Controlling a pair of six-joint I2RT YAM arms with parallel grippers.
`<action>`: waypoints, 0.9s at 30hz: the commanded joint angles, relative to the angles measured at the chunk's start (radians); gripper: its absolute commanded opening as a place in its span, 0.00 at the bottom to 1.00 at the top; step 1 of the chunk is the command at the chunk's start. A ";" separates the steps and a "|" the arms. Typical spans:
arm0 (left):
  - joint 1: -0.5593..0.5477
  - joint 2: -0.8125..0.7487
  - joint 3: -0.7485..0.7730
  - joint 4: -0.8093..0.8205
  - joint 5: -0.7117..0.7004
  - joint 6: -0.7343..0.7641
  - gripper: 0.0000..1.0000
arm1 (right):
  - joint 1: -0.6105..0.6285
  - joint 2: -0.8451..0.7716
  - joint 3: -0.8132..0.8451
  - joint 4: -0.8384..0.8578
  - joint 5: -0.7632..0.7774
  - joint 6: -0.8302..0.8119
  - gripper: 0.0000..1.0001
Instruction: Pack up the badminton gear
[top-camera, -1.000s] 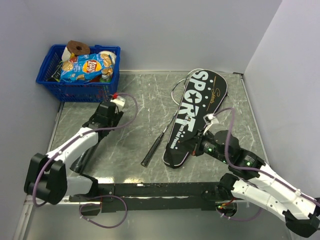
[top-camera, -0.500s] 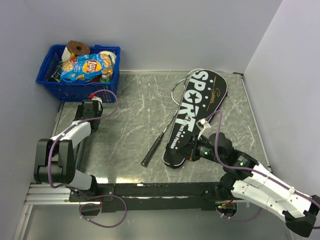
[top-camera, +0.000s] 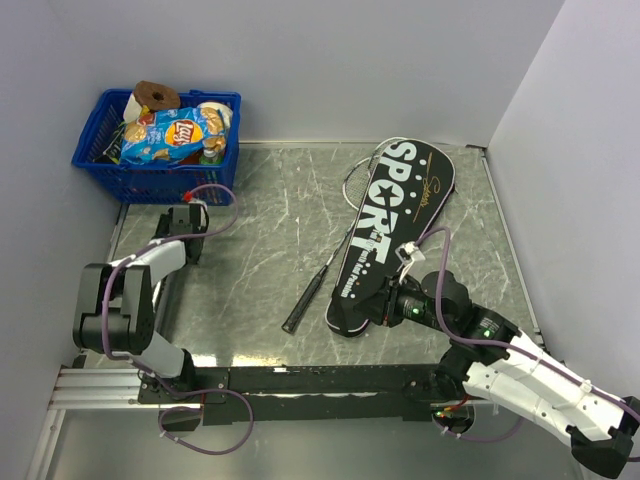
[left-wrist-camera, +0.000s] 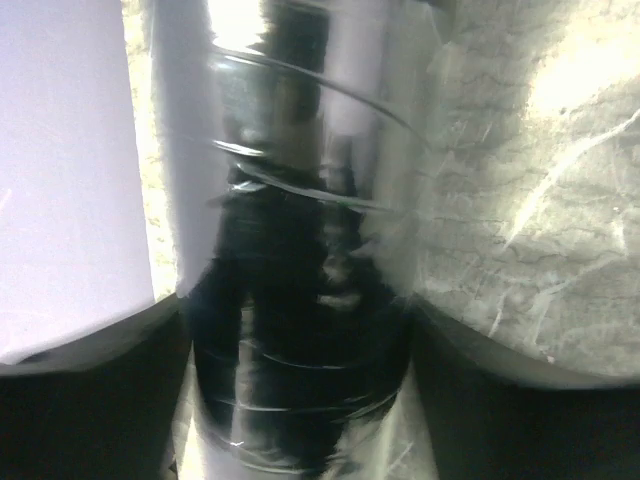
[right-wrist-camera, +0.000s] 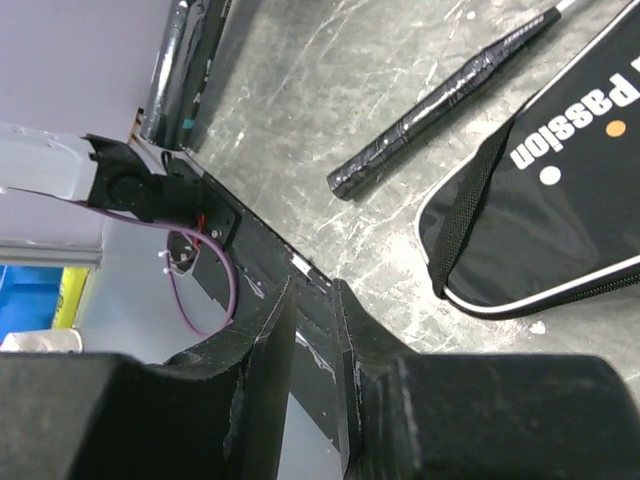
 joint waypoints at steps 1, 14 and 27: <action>0.003 0.007 0.016 0.034 0.008 0.000 0.97 | -0.003 -0.023 -0.012 0.015 -0.007 0.017 0.30; 0.000 -0.077 0.115 -0.045 -0.026 -0.076 0.96 | -0.004 0.027 0.003 0.028 0.015 -0.001 0.33; -0.396 -0.397 0.334 -0.416 0.167 -0.327 0.96 | -0.088 0.228 0.112 0.007 0.125 -0.101 0.57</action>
